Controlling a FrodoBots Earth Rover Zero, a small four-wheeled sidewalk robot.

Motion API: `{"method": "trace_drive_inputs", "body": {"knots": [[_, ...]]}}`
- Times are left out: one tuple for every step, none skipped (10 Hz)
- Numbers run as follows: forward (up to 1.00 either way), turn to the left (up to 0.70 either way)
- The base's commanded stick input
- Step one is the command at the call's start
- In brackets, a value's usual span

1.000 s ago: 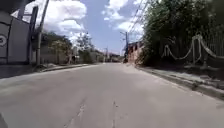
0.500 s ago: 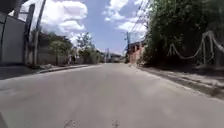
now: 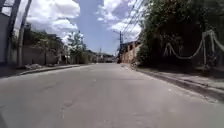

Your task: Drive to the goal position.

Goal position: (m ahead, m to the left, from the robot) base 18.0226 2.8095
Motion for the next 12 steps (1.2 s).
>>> {"method": "trace_drive_inputs", "body": {"knots": [[1.0, 0.0], [1.0, 0.0], [1.0, 0.0], [1.0, 0.0], [1.0, 0.0], [1.0, 0.0], [1.0, 0.0], [1.0, 0.0], [1.0, 0.0], [1.0, 0.0], [1.0, 0.0], [1.0, 0.0]]}}
